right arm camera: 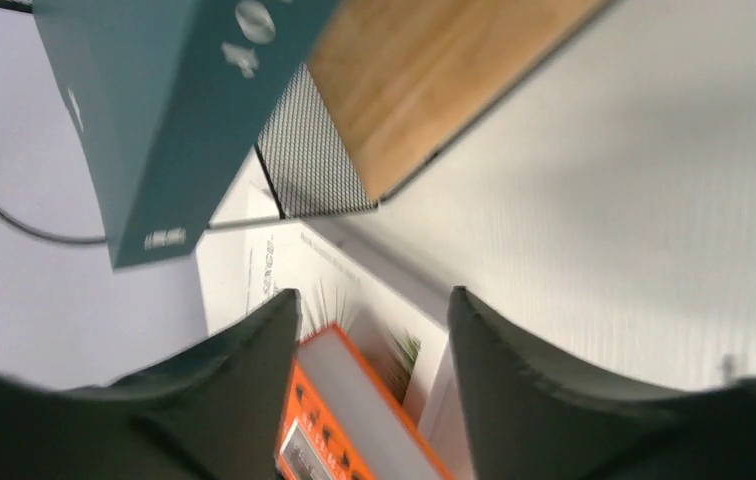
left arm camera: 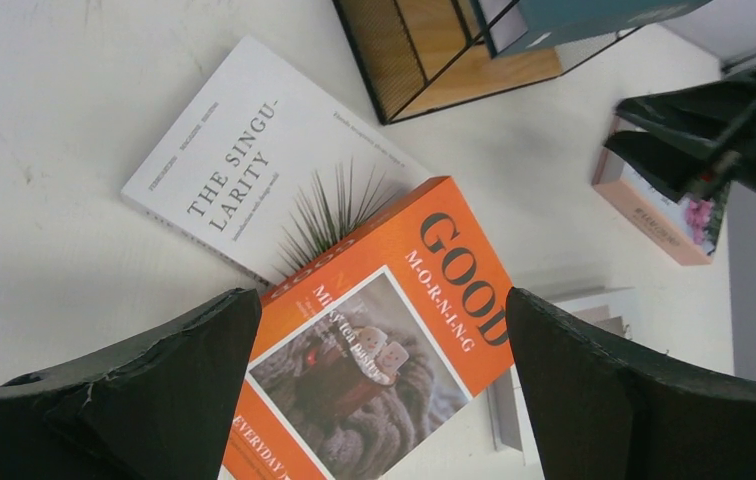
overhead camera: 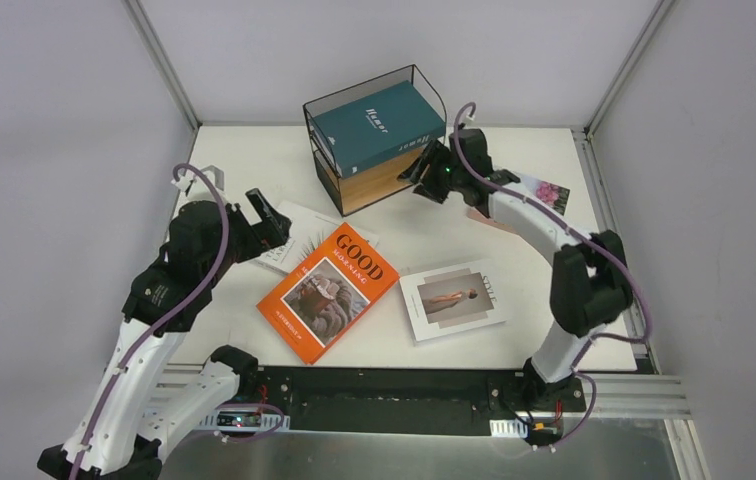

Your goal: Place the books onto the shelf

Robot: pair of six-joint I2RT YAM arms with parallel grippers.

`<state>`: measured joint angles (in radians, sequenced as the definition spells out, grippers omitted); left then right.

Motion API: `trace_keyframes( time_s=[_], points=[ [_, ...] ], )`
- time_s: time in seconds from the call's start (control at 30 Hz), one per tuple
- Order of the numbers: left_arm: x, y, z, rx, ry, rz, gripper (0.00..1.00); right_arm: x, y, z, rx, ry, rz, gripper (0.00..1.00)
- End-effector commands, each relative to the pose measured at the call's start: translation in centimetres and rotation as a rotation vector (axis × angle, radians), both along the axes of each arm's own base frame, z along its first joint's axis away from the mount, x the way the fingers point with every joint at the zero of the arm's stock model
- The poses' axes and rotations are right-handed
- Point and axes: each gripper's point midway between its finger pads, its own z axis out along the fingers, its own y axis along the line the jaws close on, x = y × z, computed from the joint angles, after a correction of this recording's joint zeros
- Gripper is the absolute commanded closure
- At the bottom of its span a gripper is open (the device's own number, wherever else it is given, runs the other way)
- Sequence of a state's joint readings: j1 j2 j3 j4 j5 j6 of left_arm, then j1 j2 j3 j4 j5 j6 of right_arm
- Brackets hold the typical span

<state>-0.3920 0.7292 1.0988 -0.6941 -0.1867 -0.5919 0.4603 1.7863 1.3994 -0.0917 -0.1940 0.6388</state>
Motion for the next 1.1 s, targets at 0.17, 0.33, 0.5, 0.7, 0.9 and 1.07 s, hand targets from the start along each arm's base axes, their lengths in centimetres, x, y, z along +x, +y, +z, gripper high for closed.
trace_keyframes(
  time_s=[0.17, 0.33, 0.5, 0.7, 0.9, 1.07],
  points=[
    [-0.1, -3.1, -7.8, -0.024, 0.266, -0.11, 0.01, -10.5, -1.3, 0.8, 0.062, -0.055, 0.211, 0.15],
    [-1.1, -3.9, -9.5, -0.063, 0.314, -0.141, 0.01, -14.4, 0.5, -1.1, 0.174, -0.006, 0.419, 0.07],
    [-2.0, -4.5, -11.1, -0.106, 0.366, -0.15, 0.0, -16.3, 2.1, -2.1, 0.297, 0.044, 0.521, 0.01],
    [-2.2, -4.5, -11.9, -0.114, 0.379, -0.148, 0.0, -18.4, 4.8, -3.8, 0.315, 0.145, 0.673, 0.02],
    [-2.1, -4.2, -11.6, -0.109, 0.36, -0.136, 0.0, -19.6, 5.9, -5.7, 0.283, 0.202, 0.728, 0.04],
    [-2.1, -4.1, -11.6, -0.105, 0.354, -0.129, 0.0, -20.0, 6.2, -5.7, 0.3, 0.226, 0.754, 0.18]
  ],
)
